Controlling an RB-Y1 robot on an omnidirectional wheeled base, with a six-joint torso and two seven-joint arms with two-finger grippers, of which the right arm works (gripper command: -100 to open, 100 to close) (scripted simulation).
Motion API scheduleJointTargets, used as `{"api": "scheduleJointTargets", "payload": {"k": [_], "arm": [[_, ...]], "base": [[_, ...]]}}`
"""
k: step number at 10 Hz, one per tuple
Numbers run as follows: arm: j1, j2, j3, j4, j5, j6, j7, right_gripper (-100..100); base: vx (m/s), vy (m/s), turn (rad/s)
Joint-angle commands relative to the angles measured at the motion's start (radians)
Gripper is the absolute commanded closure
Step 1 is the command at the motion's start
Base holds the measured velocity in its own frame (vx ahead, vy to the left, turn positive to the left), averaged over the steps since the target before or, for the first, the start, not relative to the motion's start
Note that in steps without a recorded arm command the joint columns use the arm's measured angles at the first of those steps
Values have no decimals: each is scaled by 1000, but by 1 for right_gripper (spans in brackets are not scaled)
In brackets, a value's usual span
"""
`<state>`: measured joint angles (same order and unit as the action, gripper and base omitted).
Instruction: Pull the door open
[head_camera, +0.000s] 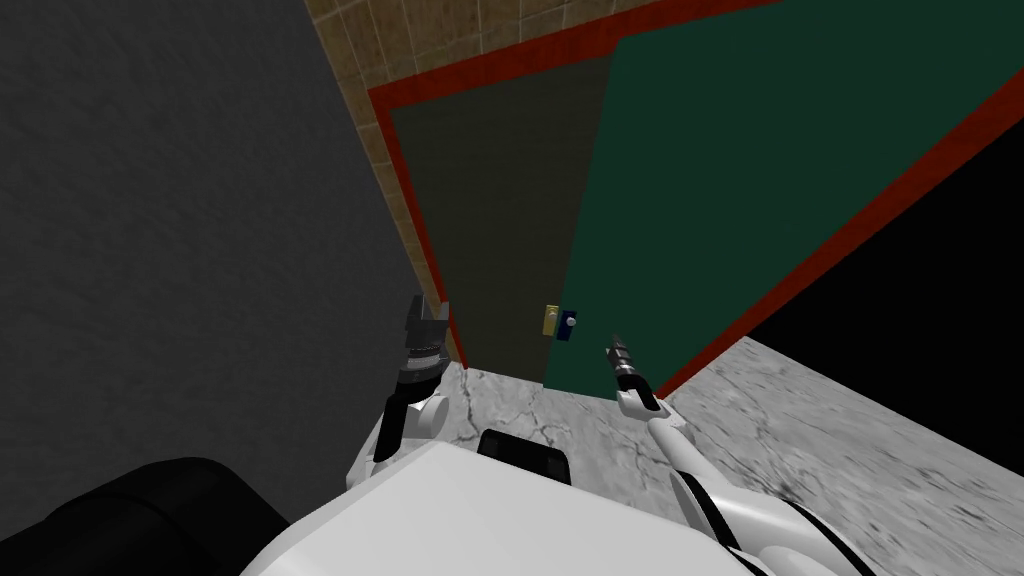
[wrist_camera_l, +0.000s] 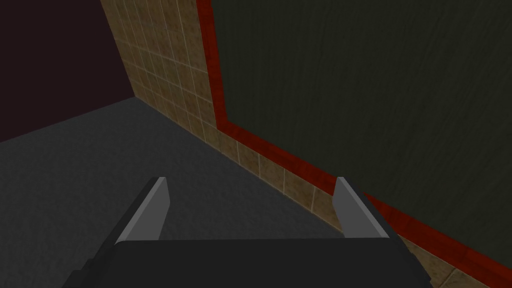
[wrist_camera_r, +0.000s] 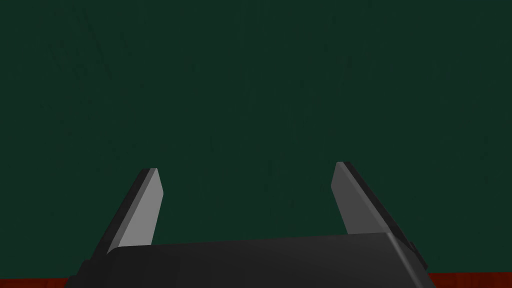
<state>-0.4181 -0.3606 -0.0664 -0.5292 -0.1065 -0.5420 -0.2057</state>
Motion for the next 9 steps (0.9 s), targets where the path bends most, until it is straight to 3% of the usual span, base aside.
{"api": "scheduleJointTargets", "payload": {"k": [1,3,4,5,8,9], "arm": [[-13,12,5,1,2,-3,2,-100],[-30,34,17,-8,7,-6,4,-100],[-30,34,17,-8,7,-6,4,-100],[-45,54,29,-16,11,-9,4,-100],[-49,53,29,-9,11,-13,3,-100],[-49,53,29,-9,11,-13,3,100]], "base": [[164,87,114],[181,114,133],[138,96,52],[138,134,197],[60,61,24],[0,0,0]]}}
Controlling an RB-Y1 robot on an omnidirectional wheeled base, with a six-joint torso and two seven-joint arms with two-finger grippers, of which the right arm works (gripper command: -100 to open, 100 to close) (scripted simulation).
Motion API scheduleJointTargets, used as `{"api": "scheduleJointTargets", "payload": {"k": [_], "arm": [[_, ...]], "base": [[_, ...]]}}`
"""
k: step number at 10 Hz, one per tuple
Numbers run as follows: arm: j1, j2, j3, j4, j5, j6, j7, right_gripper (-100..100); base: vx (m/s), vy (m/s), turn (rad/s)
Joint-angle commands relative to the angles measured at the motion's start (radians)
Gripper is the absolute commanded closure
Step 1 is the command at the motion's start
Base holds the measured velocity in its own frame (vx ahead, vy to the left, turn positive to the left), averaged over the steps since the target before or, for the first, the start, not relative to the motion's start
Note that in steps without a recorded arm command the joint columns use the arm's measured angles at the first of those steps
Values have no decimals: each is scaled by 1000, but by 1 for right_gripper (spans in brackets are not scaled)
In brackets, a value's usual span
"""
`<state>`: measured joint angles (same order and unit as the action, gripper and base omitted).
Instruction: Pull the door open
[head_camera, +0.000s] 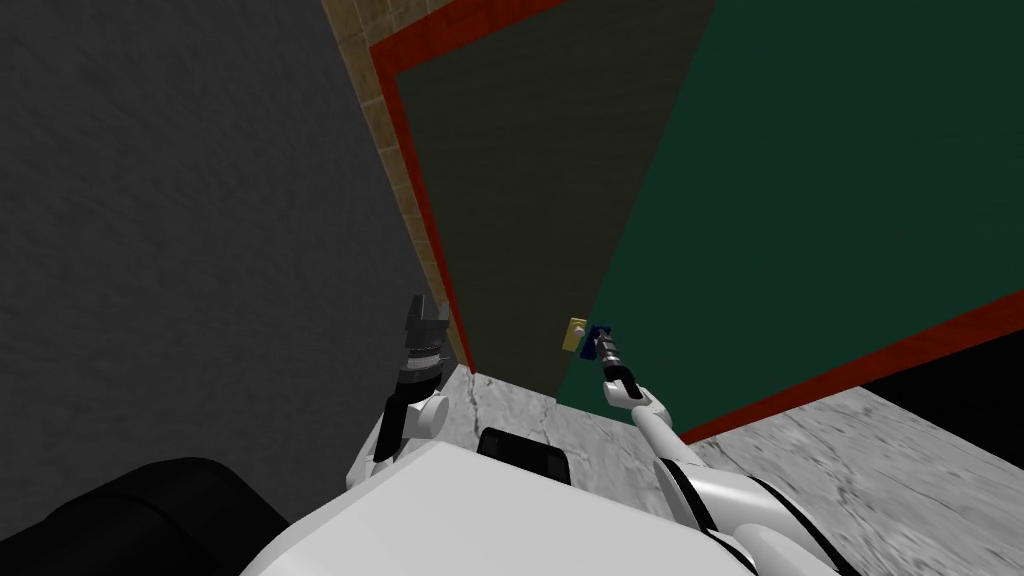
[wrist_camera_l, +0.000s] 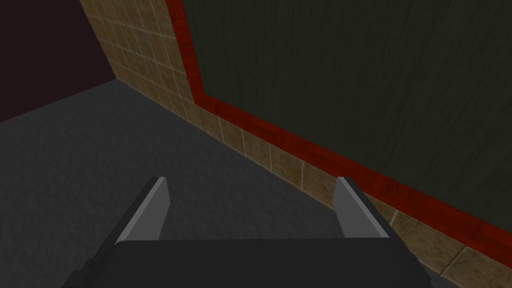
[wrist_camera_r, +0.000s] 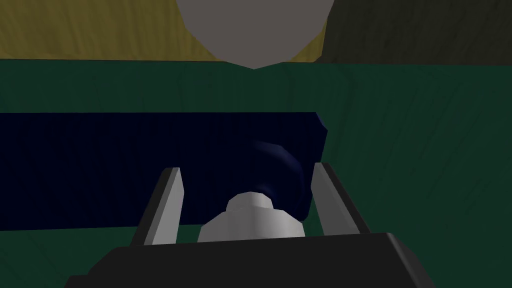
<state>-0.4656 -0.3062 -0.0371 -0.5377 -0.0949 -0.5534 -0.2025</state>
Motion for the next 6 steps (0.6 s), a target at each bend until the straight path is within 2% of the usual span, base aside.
{"api": "scheduleJointTargets", "payload": {"k": [1,5,6], "arm": [[-1,-1,-1,0,0,-2,-1,100],[-1,-1,-1,0,0,-2,-1,100],[16,-19,-9,9,-4,2,-1,100]], "base": [[-8,-5,10],[-2,-1,2],[-94,-98,-157]]}}
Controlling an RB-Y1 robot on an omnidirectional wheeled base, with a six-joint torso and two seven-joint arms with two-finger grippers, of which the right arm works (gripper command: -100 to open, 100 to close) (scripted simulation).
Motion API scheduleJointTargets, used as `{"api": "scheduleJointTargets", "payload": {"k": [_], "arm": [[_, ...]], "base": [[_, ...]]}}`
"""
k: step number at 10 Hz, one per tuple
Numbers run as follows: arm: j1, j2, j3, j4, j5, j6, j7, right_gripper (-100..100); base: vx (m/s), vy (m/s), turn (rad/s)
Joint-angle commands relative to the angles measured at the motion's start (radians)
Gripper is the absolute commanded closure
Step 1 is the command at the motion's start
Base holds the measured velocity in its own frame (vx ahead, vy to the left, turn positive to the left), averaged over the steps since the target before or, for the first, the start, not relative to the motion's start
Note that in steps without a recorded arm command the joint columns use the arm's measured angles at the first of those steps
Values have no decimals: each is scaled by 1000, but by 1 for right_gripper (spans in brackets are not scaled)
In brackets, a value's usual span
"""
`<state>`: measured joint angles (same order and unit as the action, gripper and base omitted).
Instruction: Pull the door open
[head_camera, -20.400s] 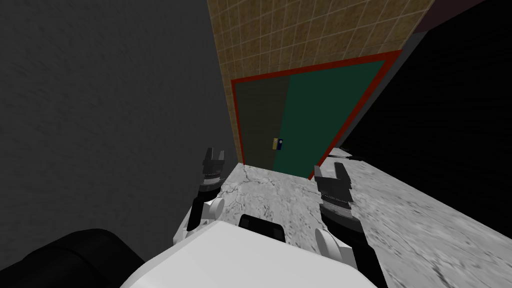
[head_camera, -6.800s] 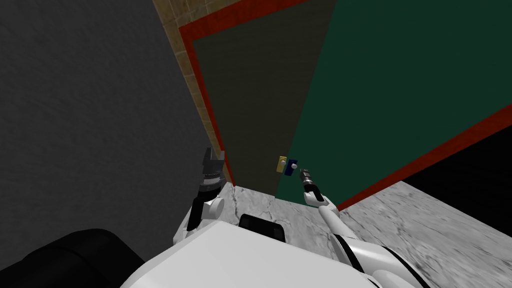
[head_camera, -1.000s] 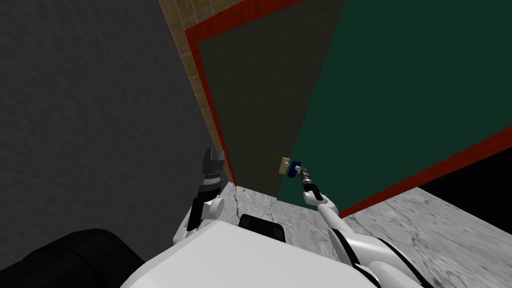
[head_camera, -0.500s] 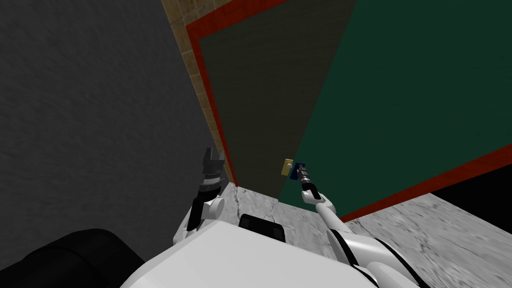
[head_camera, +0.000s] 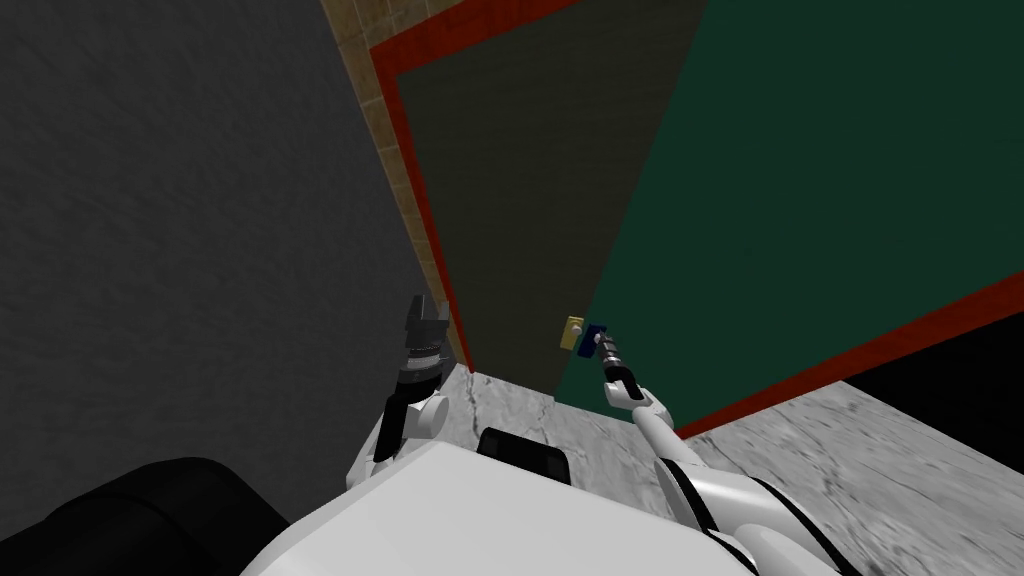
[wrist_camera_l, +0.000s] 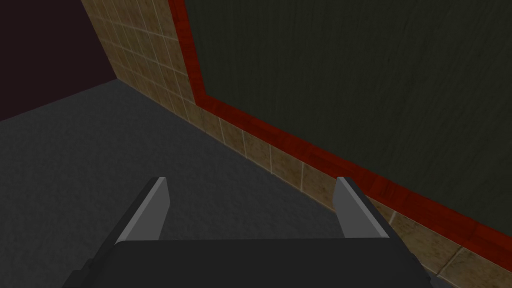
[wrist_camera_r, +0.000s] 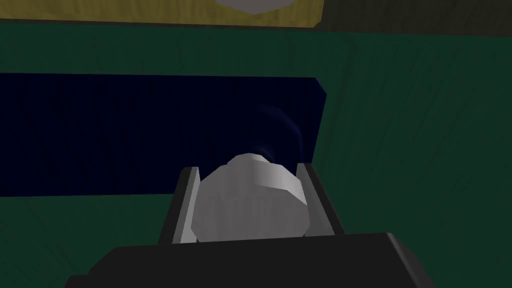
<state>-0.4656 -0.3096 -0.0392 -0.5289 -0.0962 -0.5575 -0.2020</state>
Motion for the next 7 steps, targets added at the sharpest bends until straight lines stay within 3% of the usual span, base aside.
{"api": "scheduleJointTargets", "payload": {"k": [1,2,3,7], "arm": [[24,-26,-11,5,-6,7,-3,100],[24,-26,-11,5,-6,7,-3,100],[62,-23,-5,-84,-4,36,-7,-100],[52,-6,28,-97,5,43,-26,-100]], "base": [[-187,-147,-93],[-141,-128,-93],[-180,-129,-56],[-200,21,47]]}}
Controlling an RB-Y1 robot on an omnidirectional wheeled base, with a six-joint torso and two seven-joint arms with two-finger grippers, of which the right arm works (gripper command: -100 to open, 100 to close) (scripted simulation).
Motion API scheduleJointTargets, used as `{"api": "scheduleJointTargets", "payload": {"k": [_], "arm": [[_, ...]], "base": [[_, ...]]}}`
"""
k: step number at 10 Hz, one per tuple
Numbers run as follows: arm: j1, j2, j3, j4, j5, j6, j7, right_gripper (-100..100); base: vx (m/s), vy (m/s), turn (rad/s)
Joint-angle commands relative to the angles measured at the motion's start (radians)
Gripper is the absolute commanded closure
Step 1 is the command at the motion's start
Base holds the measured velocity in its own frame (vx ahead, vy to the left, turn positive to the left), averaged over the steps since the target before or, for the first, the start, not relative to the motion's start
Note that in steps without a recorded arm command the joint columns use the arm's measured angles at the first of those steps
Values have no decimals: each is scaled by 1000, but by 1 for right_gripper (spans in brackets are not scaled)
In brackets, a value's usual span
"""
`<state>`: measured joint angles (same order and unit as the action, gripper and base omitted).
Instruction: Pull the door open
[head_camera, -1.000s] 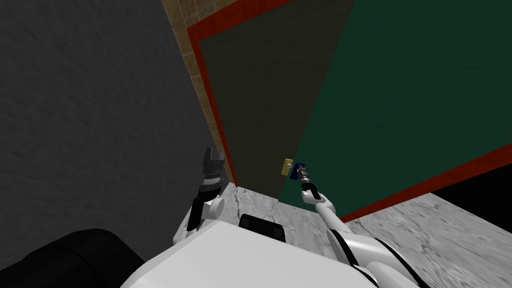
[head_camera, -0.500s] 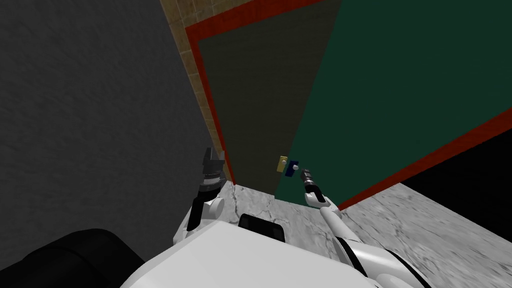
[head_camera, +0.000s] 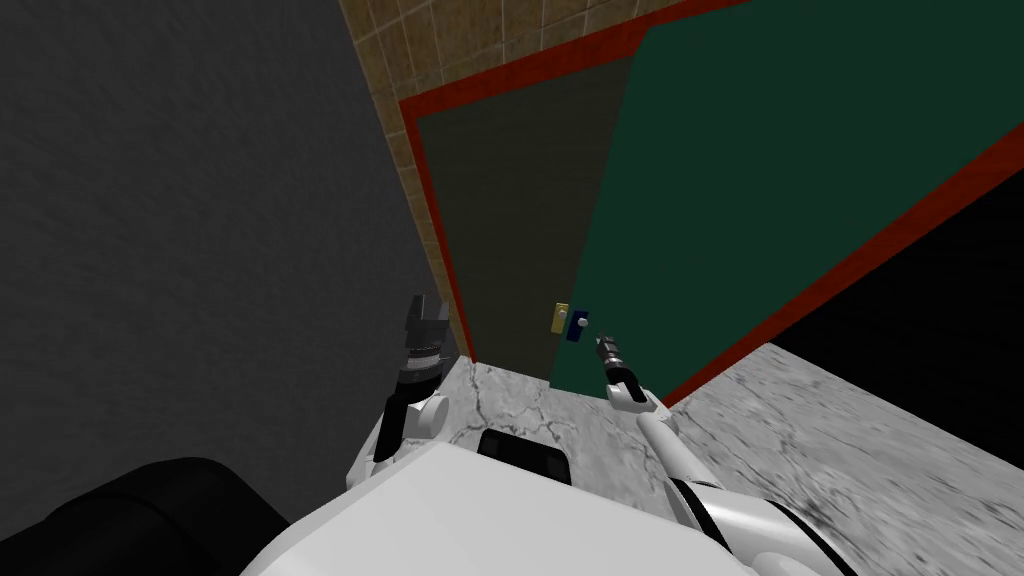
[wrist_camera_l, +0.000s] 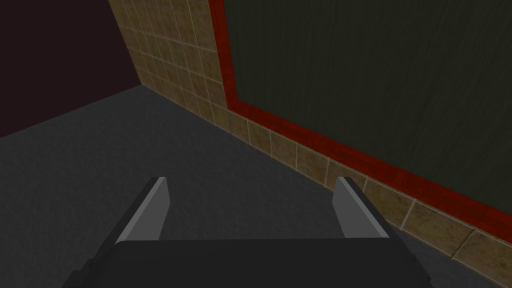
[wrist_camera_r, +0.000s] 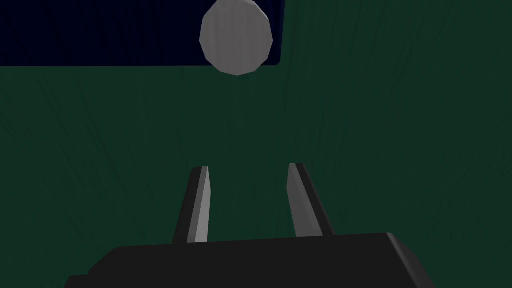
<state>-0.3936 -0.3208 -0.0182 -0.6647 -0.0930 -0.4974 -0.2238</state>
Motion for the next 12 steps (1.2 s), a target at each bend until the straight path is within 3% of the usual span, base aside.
{"api": "scheduleJointTargets", "payload": {"k": [1,3,4,5,7,9,12], "arm": [[-20,5,7,39,2,-17,-4,-100],[-27,15,23,32,7,-15,-12,-100],[-11,9,15,7,5,-3,-7,-100],[11,-13,-6,19,-2,1,-4,-100],[27,-30,-25,31,-7,1,2,-100],[26,-29,-28,34,-8,-1,5,-100],[9,-10,-18,27,-4,-4,8,-100]], "base": [[-144,33,19],[-90,35,47],[-81,25,24],[1,-98,-255],[77,-133,-108],[167,-65,-6],[184,60,91]]}}
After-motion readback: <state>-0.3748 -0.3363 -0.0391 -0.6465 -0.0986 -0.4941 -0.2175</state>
